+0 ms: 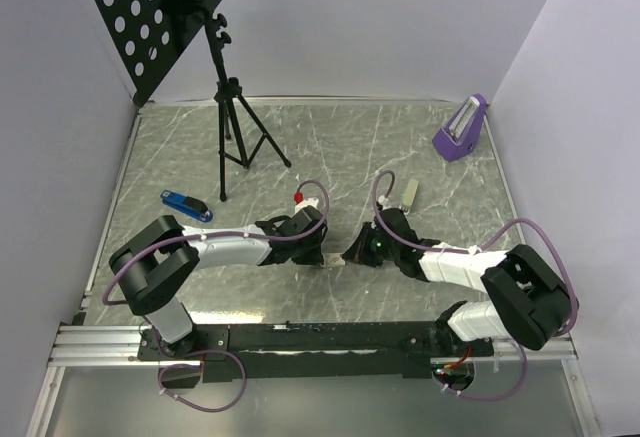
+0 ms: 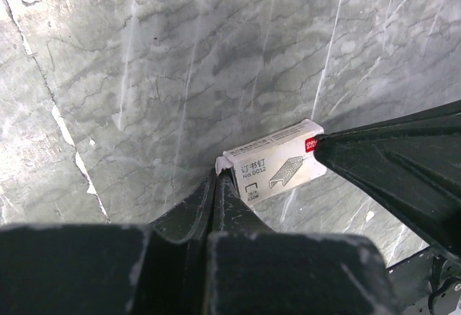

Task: Load the staples into the stapler

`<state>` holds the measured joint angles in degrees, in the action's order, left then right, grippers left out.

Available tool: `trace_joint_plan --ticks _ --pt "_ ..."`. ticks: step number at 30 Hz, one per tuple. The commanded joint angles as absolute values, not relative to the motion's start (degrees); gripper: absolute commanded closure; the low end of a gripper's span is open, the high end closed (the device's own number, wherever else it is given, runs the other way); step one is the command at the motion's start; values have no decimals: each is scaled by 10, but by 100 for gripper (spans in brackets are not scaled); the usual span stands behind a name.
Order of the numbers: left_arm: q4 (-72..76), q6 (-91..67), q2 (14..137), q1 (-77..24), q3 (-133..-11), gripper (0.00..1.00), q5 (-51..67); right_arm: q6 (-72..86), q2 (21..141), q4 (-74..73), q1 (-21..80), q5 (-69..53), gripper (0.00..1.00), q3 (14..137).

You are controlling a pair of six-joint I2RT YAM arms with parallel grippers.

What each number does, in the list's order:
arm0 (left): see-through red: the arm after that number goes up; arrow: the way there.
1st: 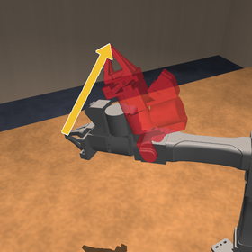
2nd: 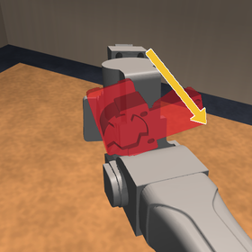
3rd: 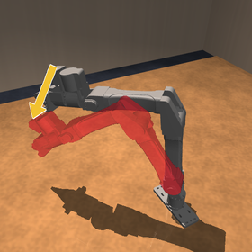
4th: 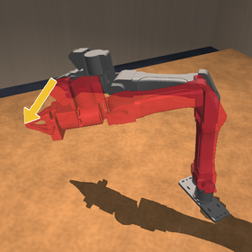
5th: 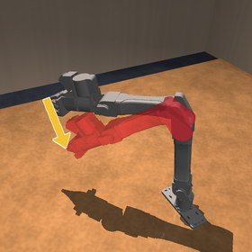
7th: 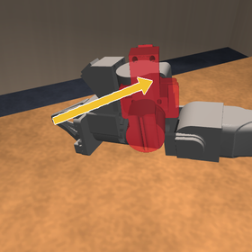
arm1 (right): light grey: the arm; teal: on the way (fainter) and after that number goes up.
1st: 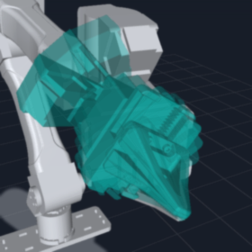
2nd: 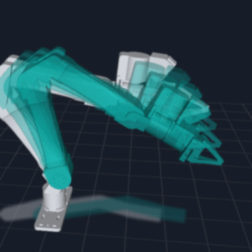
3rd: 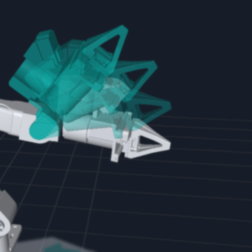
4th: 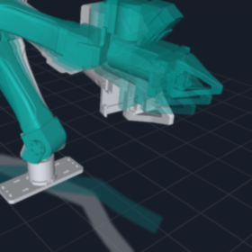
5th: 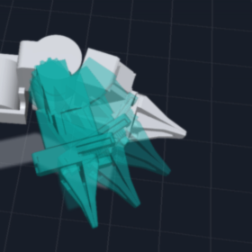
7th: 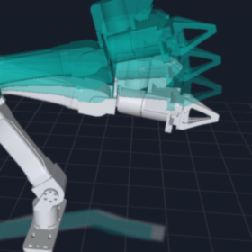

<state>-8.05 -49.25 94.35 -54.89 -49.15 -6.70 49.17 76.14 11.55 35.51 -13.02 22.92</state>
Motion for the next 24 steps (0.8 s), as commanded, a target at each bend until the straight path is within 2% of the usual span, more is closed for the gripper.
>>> trace_joint_plan --ticks 1,14,15,18,20,24 --pt "-75 -497 935 -546 -494 99 -63 483 744 128 342 -134 100 223" --pt "-74 -493 924 -530 -478 99 -52 468 733 132 326 -144 100 218" --pt "-73 -493 925 -530 -479 99 -50 468 734 139 328 -155 91 215" --pt "-70 -495 928 -530 -480 99 -45 472 737 171 327 -175 76 207" --pt "-69 -496 927 -530 -481 99 -44 475 737 192 327 -179 71 201" --pt "-68 -497 925 -530 -479 99 -44 480 744 214 327 -192 67 199"
